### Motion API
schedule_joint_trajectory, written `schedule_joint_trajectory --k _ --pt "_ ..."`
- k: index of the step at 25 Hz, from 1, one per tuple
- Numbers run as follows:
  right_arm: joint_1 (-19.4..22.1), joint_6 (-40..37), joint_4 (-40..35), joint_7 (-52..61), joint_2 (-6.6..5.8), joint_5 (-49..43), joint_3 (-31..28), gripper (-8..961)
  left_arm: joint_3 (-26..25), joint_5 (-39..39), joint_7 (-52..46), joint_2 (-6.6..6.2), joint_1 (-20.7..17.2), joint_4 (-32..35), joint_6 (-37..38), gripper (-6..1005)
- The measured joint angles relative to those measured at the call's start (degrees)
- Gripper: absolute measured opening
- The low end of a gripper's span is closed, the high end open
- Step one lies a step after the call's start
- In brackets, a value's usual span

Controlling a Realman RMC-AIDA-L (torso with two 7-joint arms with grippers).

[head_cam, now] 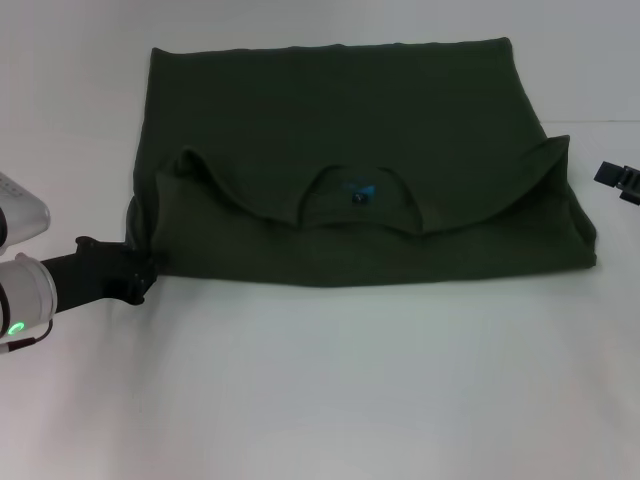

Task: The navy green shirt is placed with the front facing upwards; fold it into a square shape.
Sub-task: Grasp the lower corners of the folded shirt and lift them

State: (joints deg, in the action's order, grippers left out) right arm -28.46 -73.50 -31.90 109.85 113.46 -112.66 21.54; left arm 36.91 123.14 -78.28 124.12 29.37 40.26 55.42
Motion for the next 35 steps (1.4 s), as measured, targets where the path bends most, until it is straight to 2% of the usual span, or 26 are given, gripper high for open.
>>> schedule_joint_trajectory --k 8,12,16,17,21,29,35 --pt "0.4 0.0 0.0 0.0 -0.39 -0.2 0.6 826 0.0 0.0 0.0 -0.02 0.3 0.0 0.5 -2" --pt "0.5 0.0 0.0 0.3 -0.61 -0.7 0.7 826 0.0 0.0 -0.6 -0.02 0.2 0.6 0.6 -2" --pt "0.1 0.4 -0.6 3.9 -1.66 -5.0 1.0 826 0.0 0.0 -2.1 -0.02 -1.1 3.0 1.4 -1" --pt "-0.4 0.5 -0.6 6.1 -2.26 -7.8 1.3 826 0.0 0.0 -2.3 -0.07 -1.5 3.6 2.0 -1" --pt "-1.3 2.2 -0.7 8.8 -2.78 -11.3 1.4 826 -0.2 0.0 -2.4 -0.21 -2.4 4.5 3.8 -1" --pt "-3.7 7.4 -0.1 10.2 -2.10 -13.0 5.3 826 0.0 0.0 -2.4 -0.20 -2.7 4.5 5.0 -2" --pt "-5.4 11.1 0.0 12.0 -0.37 -13.1 11.4 825 0.0 0.1 -2.4 -0.13 -2.7 4.5 5.1 -2"
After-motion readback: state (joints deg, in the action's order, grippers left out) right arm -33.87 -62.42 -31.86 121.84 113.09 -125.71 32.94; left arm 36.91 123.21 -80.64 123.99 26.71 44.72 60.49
